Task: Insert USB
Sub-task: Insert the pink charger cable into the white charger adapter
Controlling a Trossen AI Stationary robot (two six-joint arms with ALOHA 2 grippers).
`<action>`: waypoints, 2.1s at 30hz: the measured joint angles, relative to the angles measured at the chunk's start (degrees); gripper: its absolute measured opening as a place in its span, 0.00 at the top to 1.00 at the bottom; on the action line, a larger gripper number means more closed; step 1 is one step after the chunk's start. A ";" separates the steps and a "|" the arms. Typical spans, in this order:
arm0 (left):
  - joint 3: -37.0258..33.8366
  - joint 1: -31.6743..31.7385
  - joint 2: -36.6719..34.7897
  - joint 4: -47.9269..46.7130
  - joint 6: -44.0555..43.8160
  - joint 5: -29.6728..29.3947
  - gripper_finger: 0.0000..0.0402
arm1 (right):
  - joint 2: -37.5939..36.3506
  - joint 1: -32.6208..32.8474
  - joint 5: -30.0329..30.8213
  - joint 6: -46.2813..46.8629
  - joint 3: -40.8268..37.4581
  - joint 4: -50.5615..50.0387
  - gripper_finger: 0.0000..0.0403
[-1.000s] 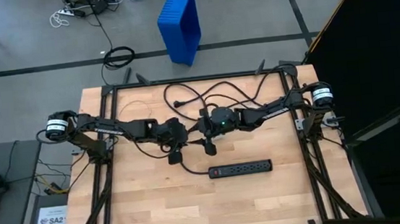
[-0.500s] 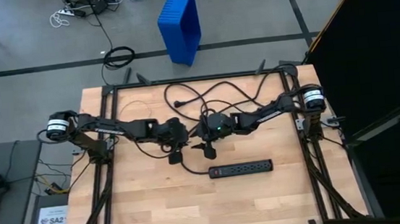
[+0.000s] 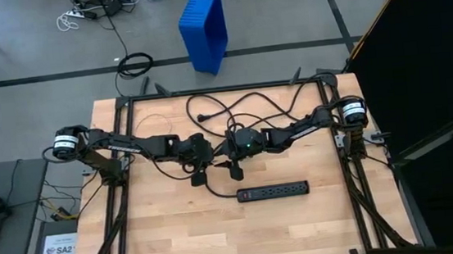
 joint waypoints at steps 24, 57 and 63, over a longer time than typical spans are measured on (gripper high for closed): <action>1.44 -0.46 -0.50 -7.06 0.17 -12.53 0.93 | -0.04 -2.51 1.07 6.80 0.00 -0.42 1.00; 3.02 -9.07 -0.39 -3.90 8.67 -37.81 0.52 | -0.09 -6.86 -7.28 17.39 0.00 4.12 1.00; 3.02 -11.10 -0.05 -3.63 11.06 -41.48 0.56 | -0.09 -7.61 -9.49 20.37 0.00 4.80 1.00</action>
